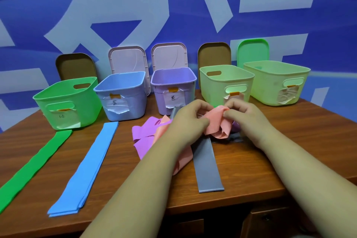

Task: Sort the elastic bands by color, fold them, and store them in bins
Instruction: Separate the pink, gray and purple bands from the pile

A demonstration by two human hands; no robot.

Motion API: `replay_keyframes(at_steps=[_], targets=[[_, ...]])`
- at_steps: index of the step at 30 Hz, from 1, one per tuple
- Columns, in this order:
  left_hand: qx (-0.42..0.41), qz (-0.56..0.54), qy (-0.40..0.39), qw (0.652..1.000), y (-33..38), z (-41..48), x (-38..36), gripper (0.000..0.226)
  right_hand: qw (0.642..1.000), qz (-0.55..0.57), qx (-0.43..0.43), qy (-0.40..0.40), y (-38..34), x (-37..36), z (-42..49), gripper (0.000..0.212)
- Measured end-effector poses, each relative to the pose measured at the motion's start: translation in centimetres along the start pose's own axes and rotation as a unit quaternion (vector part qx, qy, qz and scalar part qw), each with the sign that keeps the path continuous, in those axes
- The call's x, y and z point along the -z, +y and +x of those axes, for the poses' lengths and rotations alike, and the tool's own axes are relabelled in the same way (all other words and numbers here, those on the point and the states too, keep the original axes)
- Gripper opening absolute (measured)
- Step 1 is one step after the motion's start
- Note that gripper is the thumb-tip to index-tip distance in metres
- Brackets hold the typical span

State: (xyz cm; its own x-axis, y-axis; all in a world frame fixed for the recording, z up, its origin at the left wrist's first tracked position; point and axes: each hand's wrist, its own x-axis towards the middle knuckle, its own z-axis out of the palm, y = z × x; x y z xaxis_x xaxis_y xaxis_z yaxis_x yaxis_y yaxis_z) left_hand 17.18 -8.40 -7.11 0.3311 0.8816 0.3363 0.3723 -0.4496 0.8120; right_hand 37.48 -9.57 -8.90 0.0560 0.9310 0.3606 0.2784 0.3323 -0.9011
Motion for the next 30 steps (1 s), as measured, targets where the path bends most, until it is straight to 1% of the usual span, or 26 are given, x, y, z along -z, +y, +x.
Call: replay_keyframes(at_steps=[2, 5, 7, 9, 12, 15, 16, 20, 23, 26, 30], targets=[[0.011, -0.027, 0.021, 0.999, 0.0, 0.2, 0.1, 0.035, 0.999, 0.027, 0.021, 0.013, -0.1, 0.1, 0.1, 0.012], [0.032, -0.054, 0.061, 0.996, -0.3, 0.6, 0.0, 0.023, 0.996, 0.086, 0.017, 0.028, -0.3, 0.2, 0.1, 0.006], [0.058, -0.133, 0.067, 0.987, -0.1, 0.5, 0.1, 0.017, 0.993, 0.114, 0.013, 0.025, -0.4, 0.2, 0.0, 0.008], [0.077, -0.215, 0.066, 0.971, 0.5, 0.1, 0.3, 0.014, 0.988, 0.151, 0.007, 0.009, -0.6, 0.3, -0.2, 0.01], [0.07, -0.272, 0.099, 0.955, 0.7, 0.1, 0.7, 0.014, 0.981, 0.189, -0.016, -0.028, -0.7, 0.6, -0.5, 0.011], [0.061, -0.323, 0.14, 0.934, 0.5, 0.4, 1.0, 0.015, 0.98, 0.191, -0.017, -0.044, -0.5, 0.8, -0.3, 0.03], [0.062, -0.34, 0.146, 0.927, 0.5, 0.5, 1.1, 0.015, 0.98, 0.192, -0.017, -0.049, -0.6, 0.8, -0.3, 0.033], [0.067, -0.412, 0.155, 0.895, 0.7, 0.6, 1.6, 0.01, 0.984, 0.15, -0.022, -0.097, -0.6, 0.5, -0.7, 0.024], [0.078, -0.437, 0.177, 0.879, 0.6, 0.7, 1.9, 0.011, 0.986, 0.101, -0.044, -0.126, -0.8, 0.2, -1.0, 0.03], [0.069, -0.451, 0.195, 0.868, 0.4, 0.9, 2.1, 0.016, 0.985, 0.087, -0.053, -0.135, -1.0, 0.2, -1.2, 0.032], [0.058, -0.474, 0.207, 0.854, 0.5, 0.9, 2.4, 0.018, 0.987, 0.086, -0.039, -0.129, -1.3, 0.4, -1.3, 0.035]])
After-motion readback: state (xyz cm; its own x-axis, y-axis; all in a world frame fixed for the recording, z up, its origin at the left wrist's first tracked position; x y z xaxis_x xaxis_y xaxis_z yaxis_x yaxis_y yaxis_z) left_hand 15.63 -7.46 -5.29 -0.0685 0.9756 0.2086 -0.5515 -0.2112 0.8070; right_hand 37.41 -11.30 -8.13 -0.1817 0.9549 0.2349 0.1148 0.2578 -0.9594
